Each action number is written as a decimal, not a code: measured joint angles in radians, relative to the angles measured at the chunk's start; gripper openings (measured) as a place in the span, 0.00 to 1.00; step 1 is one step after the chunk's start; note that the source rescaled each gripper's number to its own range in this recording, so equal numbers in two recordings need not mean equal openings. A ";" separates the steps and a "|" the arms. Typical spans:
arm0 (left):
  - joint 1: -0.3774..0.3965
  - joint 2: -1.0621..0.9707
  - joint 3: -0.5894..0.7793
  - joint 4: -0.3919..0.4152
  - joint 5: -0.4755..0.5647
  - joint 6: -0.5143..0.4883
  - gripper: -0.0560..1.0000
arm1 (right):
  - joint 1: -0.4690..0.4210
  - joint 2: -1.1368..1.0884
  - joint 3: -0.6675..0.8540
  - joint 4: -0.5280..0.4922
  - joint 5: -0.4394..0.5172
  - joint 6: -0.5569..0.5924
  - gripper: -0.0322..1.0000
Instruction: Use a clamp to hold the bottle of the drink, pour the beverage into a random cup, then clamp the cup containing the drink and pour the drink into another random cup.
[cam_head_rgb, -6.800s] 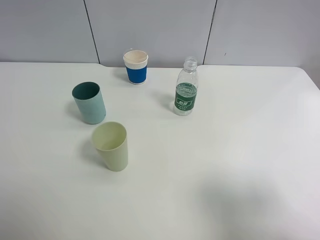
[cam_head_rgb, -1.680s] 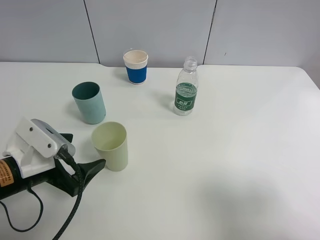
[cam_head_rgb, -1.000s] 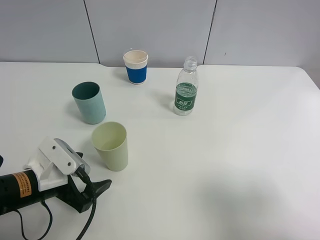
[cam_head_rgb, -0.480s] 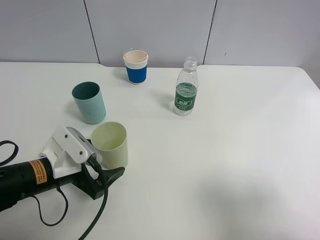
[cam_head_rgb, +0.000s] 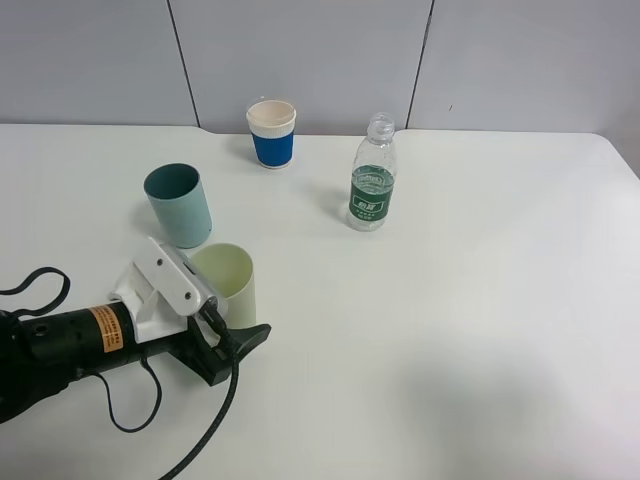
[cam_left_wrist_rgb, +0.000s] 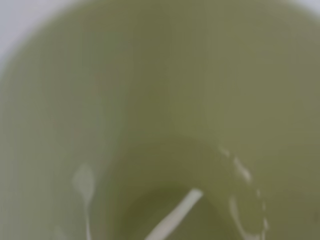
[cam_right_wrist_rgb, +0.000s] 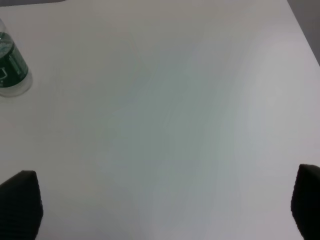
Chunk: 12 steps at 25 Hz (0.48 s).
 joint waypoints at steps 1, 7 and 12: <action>0.000 0.000 -0.006 0.002 0.000 0.000 1.00 | 0.000 0.000 0.000 0.000 0.000 0.000 1.00; 0.000 0.000 -0.010 0.004 0.000 0.000 0.51 | 0.000 0.000 0.000 0.000 0.000 0.000 1.00; 0.000 0.000 -0.010 0.005 -0.002 0.003 0.10 | 0.000 0.000 0.000 0.000 0.000 0.000 1.00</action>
